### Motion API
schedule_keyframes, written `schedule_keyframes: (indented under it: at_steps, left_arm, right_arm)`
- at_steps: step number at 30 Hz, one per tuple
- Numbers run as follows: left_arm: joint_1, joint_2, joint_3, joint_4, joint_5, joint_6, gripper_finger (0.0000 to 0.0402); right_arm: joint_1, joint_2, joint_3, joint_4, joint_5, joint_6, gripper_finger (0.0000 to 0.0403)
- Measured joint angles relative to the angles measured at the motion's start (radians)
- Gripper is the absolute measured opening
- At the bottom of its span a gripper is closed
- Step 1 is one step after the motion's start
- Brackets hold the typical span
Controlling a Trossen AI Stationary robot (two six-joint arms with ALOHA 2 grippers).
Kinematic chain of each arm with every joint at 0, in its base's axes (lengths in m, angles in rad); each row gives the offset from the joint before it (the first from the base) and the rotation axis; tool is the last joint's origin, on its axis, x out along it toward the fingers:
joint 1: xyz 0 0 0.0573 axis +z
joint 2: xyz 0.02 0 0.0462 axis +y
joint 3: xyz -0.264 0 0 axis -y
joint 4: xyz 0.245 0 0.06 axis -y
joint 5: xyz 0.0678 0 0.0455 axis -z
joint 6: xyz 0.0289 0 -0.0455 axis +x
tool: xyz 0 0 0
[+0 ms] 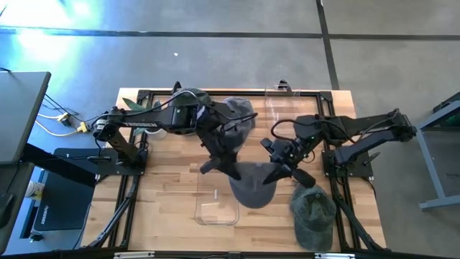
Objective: Pick & Place hat
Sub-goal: Put the bottom gray cap into the bottom transparent bin
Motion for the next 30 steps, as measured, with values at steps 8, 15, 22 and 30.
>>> schedule_keyframes:
  at_steps: [8, 15, 22, 30]
  left_arm:
    - [-0.019, -0.003, 0.0, -0.041, 0.076, 0.034, 0.001]
    - [-0.138, -0.083, 0.0, -0.373, -0.198, 0.274, 0.0003]
    - [-0.263, -0.083, 0.0, -0.489, -0.438, 0.38, 0.0001]
    - [-0.349, -0.098, -0.074, -0.541, -0.61, 0.411, 0.0]
  right_arm:
    - [0.036, 0.114, 0.0, 0.179, 0.024, 0.008, 0.0006]
    - [0.06, 0.216, 0.0, 0.315, 0.141, -0.003, 0.0005]
    - [0.074, 0.319, 0.0, 0.462, 0.207, -0.086, 0.0004]
    - [0.14, 0.397, 0.001, 0.49, 0.392, -0.13, 0.0004]
